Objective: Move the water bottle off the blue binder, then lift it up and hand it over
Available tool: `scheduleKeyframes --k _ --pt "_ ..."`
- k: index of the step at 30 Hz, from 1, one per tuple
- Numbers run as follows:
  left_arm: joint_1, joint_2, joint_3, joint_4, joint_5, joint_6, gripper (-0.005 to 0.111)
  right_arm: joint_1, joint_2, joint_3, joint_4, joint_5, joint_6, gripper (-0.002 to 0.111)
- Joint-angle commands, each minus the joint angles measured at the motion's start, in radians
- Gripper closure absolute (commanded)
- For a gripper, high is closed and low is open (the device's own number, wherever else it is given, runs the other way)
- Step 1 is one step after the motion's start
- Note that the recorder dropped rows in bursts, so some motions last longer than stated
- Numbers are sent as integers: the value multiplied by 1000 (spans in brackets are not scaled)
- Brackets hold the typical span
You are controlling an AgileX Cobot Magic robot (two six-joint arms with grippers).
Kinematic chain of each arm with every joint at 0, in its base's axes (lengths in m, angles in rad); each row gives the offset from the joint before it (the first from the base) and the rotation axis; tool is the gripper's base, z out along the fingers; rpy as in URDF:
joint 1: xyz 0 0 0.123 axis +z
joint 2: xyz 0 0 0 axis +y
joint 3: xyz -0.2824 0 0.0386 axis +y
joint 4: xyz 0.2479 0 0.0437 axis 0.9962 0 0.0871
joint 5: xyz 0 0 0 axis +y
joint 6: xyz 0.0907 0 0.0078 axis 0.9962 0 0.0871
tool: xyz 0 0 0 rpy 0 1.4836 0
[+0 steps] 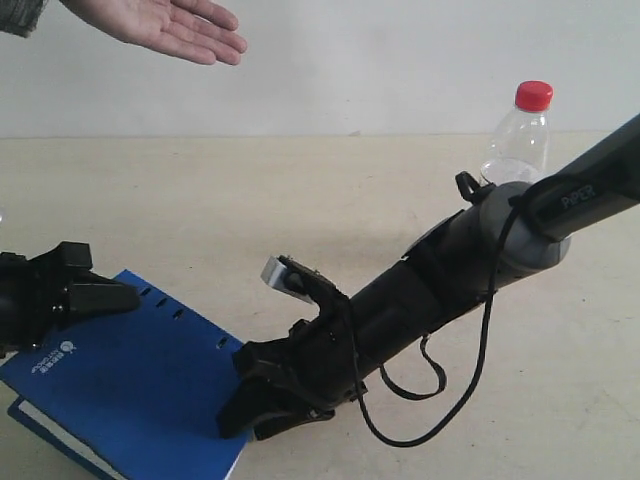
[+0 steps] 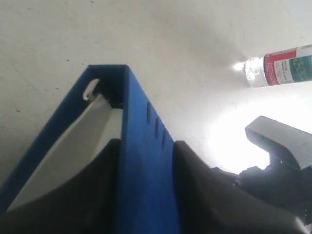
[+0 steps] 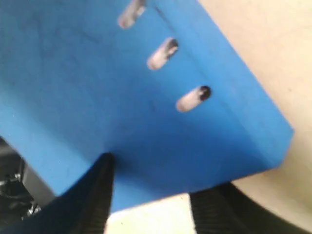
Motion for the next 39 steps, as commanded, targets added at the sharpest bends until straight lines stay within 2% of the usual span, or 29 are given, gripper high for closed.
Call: scheduleKeyframes --k 1,3,6,7,10,13,15,19,20,22,24,26,28,32,33,36,39 --pt "-35 1 14 148 225 32 102 21 -2 -21 65 55 -78 83" --pt "-35 1 14 147 173 59 102 21 -2 -23 -11 112 -124 82" --pt "-35 1 11 147 70 62 102 21 -4 -39 -198 328 -146 66" --pt "-35 1 11 147 38 62 102 21 -4 -46 -283 328 -134 57" --pt "-35 1 11 154 35 82 102 21 -29 -47 -483 328 10 41" --pt "-35 1 11 154 36 100 102 21 -53 -47 -674 328 100 41" --pt "-35 1 11 154 1 103 102 21 -71 -47 -888 328 249 41" --pt "-35 1 11 154 -3 149 102 21 -76 -47 -1146 328 438 41" --pt "-35 1 11 154 16 157 102 21 -76 -47 -1142 294 435 41" --pt "-35 1 11 161 45 169 102 21 -76 -47 -1017 218 331 41" --pt "-35 1 11 161 48 169 102 21 -76 -67 -880 267 205 41" --pt "-35 1 11 168 70 179 102 21 -83 -98 -899 325 188 41" --pt "-35 1 11 168 119 197 102 11 -97 -169 -1001 328 203 41" --pt "-35 1 11 168 127 200 102 -69 -117 -282 -981 328 221 41" --pt "-35 1 11 168 127 200 102 -106 -122 -317 -921 328 219 41" --pt "-35 1 11 163 130 200 102 -226 -120 -357 -524 328 87 41" --pt "-35 1 11 155 157 206 102 -257 -112 -354 -357 328 -30 41"
